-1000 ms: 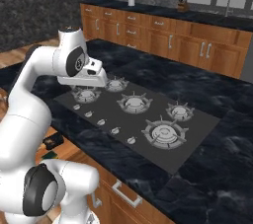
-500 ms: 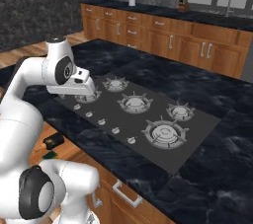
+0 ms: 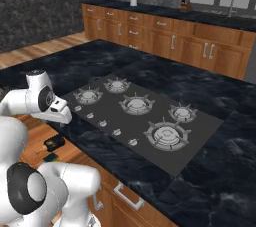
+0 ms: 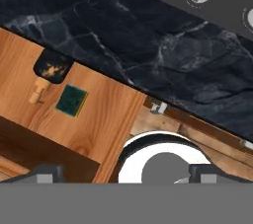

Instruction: Restock the sink supplies by placing the sponge and soap dispenser on the counter and next to the sink. Make sure the soap dispenser is upright.

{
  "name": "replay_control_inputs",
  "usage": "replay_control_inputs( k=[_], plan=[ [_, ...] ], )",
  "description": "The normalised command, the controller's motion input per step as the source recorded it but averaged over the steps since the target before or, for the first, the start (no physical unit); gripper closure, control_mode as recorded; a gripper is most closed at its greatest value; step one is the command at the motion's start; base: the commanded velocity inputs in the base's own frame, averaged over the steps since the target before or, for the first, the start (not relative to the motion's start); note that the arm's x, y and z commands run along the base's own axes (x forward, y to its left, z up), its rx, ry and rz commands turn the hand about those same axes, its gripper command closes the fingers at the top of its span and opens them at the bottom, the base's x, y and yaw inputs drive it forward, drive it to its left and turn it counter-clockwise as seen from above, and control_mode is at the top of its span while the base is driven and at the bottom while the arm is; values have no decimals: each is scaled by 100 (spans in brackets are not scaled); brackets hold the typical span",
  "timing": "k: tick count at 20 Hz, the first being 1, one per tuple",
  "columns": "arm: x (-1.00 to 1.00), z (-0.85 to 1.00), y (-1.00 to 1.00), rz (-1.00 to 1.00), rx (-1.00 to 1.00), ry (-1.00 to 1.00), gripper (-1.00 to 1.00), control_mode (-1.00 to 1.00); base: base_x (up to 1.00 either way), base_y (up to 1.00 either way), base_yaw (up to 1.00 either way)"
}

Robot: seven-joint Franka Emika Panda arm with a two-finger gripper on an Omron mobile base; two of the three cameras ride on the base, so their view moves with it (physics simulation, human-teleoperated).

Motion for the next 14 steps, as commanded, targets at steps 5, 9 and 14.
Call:
replay_control_inputs(
  k=[5,9,14],
  plan=[
    [0,-61,80,-2,0,18,-100,-100,0,0,0],
    [12,-49,58,-1,0,17,-100,-100,0,0,0],
    [44,-29,56,-4,-5,18,-100,-100,0,0,0]
  ],
)
